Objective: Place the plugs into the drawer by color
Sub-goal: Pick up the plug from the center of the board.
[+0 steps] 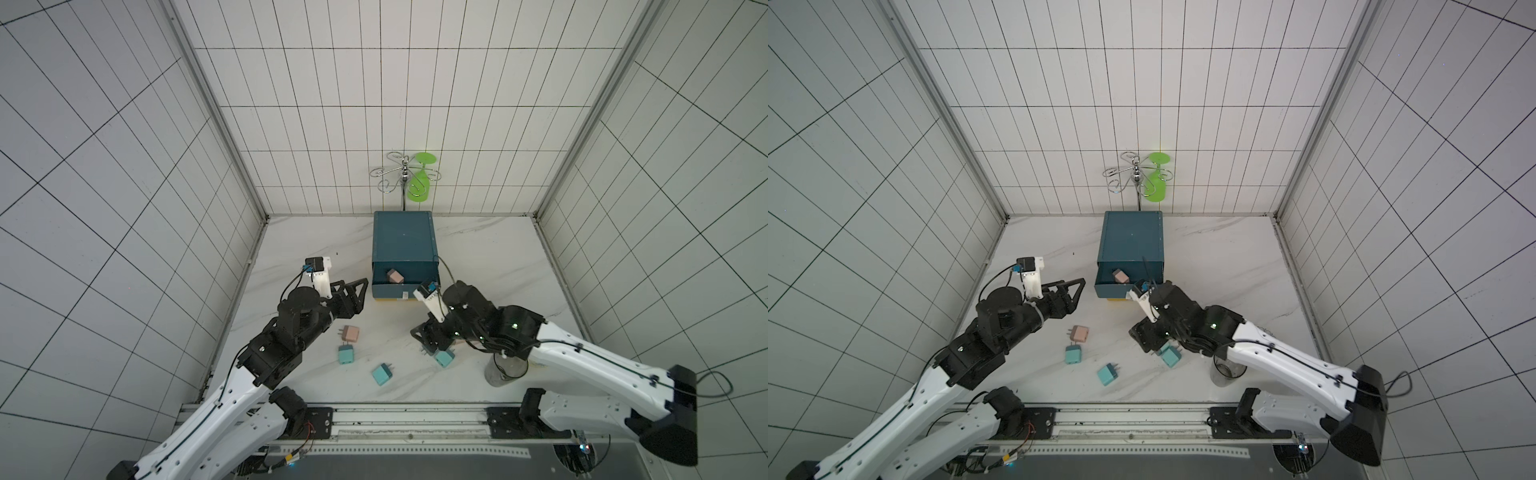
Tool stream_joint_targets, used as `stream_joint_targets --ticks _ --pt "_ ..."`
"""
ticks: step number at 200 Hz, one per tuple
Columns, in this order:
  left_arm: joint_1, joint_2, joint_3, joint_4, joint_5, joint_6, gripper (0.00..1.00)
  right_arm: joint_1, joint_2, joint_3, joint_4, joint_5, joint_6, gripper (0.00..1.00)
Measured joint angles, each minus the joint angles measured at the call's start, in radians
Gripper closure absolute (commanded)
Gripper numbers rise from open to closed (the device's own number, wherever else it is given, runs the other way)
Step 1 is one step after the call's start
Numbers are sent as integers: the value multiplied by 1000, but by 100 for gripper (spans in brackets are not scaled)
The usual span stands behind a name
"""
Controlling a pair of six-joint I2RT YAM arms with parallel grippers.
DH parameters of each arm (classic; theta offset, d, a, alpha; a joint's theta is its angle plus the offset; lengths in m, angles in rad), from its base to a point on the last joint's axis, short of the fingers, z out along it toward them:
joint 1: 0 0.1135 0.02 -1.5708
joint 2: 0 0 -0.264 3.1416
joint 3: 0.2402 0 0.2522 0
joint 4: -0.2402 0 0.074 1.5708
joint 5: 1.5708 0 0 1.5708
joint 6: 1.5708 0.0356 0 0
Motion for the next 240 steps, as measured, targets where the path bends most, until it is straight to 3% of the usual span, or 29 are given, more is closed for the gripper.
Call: stream_joint_targets --ticks 26,35,44,66,103,172,240 --pt "39 -85 -16 -27 -51 -18 17 69 240 93 17 -26 -40 23" --pt "40 -142 -16 -31 -80 -21 5 74 308 125 23 -41 -47 23" --pt "40 -200 -16 -32 -113 -25 3 73 369 159 25 -59 -51 23" --pt "41 -292 -11 -38 -185 -32 2 72 505 259 28 -86 -64 22" --pt "42 -300 -9 -69 -223 -34 1 72 686 428 28 -97 -87 18" --pt "38 -377 -9 -87 -261 -34 1 58 916 679 -33 -109 -134 19" --pt "33 -369 -9 -86 -234 -34 1 24 1027 755 -86 -97 -162 24"
